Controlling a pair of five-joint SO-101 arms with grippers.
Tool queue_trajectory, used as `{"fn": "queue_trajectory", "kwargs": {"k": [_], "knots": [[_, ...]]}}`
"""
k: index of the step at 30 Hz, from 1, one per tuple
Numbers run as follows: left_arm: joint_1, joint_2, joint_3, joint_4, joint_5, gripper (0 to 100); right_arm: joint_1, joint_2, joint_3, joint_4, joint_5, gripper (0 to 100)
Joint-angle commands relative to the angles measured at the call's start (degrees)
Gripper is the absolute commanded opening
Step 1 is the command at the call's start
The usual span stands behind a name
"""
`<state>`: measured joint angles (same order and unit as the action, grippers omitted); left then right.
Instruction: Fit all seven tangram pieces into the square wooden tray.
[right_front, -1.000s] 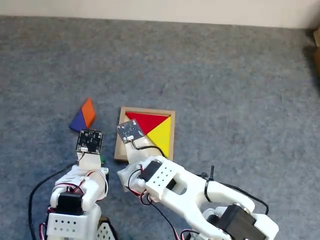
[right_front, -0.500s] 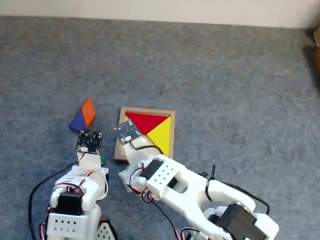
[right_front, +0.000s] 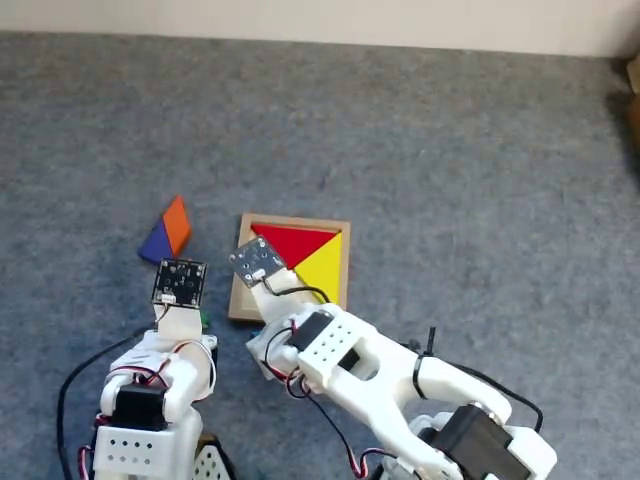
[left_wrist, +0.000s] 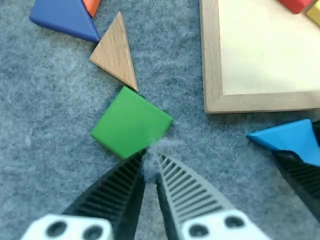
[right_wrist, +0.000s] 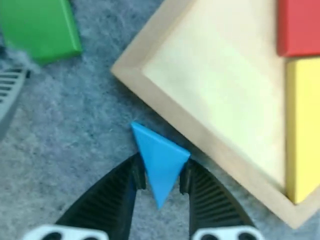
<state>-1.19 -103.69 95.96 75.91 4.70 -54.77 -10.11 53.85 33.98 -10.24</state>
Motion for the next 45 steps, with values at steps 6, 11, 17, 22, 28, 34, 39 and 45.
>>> {"fn": "queue_trajectory", "kwargs": {"k": [6,11,17,22,28,34,39,45], "knots": [[-0.04,-0.48,1.19,0.35,0.26,0,3.47,-1.36,-4.79,8.40,5.71,5.5],[-0.04,-0.48,1.19,0.35,0.26,0,4.53,-7.69,-5.76,11.82,7.74,5.5],[-0.04,-0.48,1.19,0.35,0.26,0,6.46,-11.65,-5.67,12.00,7.82,5.5],[-0.04,-0.48,1.19,0.35,0.26,0,6.02,-11.65,-5.67,14.29,7.82,5.6],[-0.04,-0.48,1.19,0.35,0.26,0,2.42,-11.56,-5.49,16.22,7.38,14.4],[-0.04,-0.48,1.19,0.35,0.26,0,2.33,-11.56,-5.32,17.71,2.73,18.7],[-0.04,-0.48,1.19,0.35,0.26,0,2.24,-11.47,-5.32,17.36,2.99,18.8],[-0.04,-0.48,1.19,0.35,0.26,0,2.15,-11.38,-5.05,12.18,4.40,18.8]]}}
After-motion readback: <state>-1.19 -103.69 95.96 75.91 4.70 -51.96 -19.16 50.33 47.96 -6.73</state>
